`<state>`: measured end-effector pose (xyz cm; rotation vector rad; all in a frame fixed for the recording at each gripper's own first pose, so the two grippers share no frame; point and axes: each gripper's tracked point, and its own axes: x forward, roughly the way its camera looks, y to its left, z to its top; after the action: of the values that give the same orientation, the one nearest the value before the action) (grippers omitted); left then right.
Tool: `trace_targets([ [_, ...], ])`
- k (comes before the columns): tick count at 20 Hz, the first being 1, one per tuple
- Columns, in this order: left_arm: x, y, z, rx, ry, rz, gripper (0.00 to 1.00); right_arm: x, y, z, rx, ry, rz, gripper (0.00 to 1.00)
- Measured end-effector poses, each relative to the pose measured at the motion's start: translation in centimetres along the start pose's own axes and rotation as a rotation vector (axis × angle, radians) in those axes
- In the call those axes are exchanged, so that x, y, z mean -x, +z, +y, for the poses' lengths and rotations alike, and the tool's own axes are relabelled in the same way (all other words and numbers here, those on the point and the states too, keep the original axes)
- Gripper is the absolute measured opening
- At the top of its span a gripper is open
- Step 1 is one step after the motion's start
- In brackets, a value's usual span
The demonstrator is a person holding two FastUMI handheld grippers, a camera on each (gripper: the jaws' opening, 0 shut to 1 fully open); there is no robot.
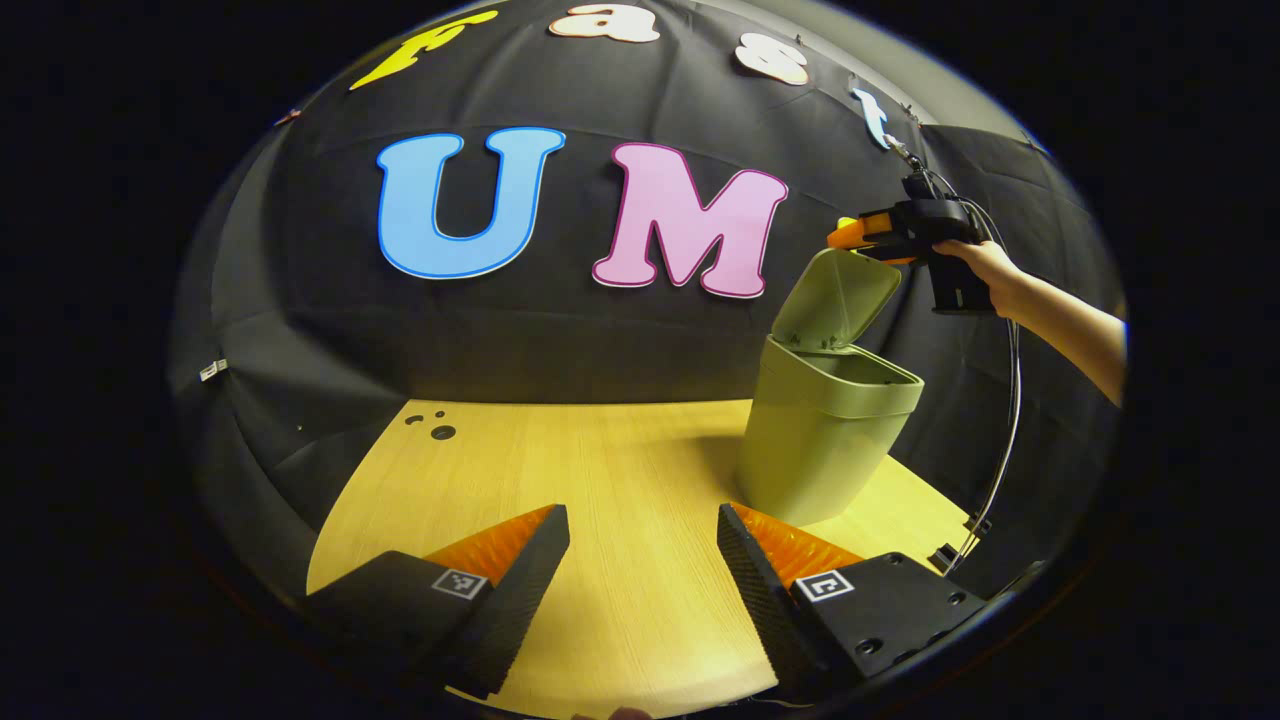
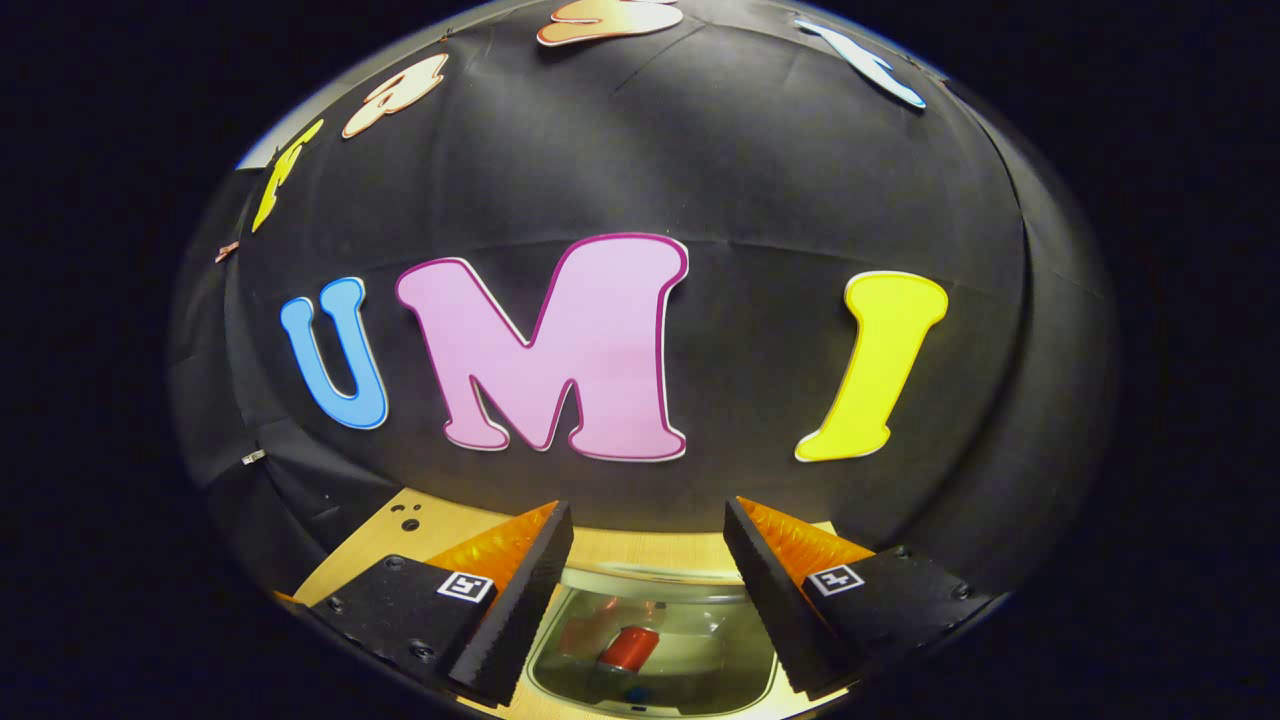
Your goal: Press the lid of the desktop garbage bin to open it, pick up the crumpled paper on the desktop and throw it into the bin, then pick up the pop can on the desktop and drop it into the bin, and finally close the garbage bin lid.
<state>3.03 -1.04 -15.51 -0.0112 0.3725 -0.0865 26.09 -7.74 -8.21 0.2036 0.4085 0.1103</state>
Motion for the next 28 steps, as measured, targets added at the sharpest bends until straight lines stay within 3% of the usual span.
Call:
trace_targets([
  [15,1.1,-1.2,-1.2,-0.010,-0.060,0.013,0.96,3.9,-11.8,0.3,0.002,0.028,0.301,0.98],
  [28,1.9,-1.8,-1.0,-0.014,-0.086,0.016,0.96,5.0,-16.2,0.4,0.038,0.033,0.486,0.99],
])
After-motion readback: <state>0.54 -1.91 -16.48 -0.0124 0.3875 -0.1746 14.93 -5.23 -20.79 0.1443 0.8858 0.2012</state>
